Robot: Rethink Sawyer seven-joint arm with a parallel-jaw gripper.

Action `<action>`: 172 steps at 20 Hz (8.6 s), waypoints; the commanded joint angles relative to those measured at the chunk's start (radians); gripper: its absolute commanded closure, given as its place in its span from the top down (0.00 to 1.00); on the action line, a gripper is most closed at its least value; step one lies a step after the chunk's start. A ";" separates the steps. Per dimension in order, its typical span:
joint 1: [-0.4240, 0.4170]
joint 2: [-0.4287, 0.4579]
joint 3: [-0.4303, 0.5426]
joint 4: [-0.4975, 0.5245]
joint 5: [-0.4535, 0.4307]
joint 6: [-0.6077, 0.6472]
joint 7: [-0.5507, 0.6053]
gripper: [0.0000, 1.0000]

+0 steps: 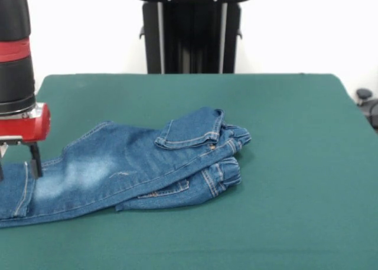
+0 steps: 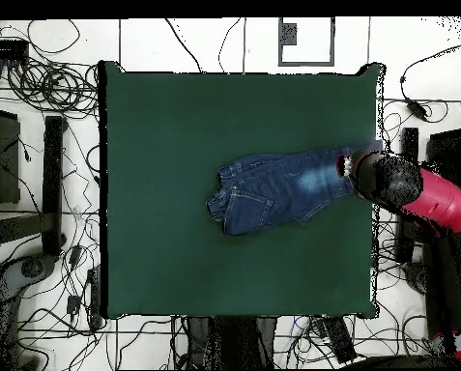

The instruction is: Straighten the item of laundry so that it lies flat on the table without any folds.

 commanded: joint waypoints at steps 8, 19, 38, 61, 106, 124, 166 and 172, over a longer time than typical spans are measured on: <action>0.039 0.027 0.026 0.115 0.003 -0.030 0.116 1.00; 0.051 0.087 0.022 0.069 -0.014 -0.076 0.122 1.00; 0.035 0.198 0.041 0.007 -0.016 -0.146 0.090 1.00; 0.044 0.078 0.019 0.065 0.008 -0.041 0.091 1.00; -0.002 0.200 0.080 0.013 -0.021 -0.137 0.034 1.00; -0.072 0.212 0.174 0.049 -0.051 -0.182 -0.015 0.00; 0.072 0.041 -0.003 0.107 0.005 -0.082 0.124 0.00; 0.041 0.044 0.033 0.131 0.008 -0.115 0.109 1.00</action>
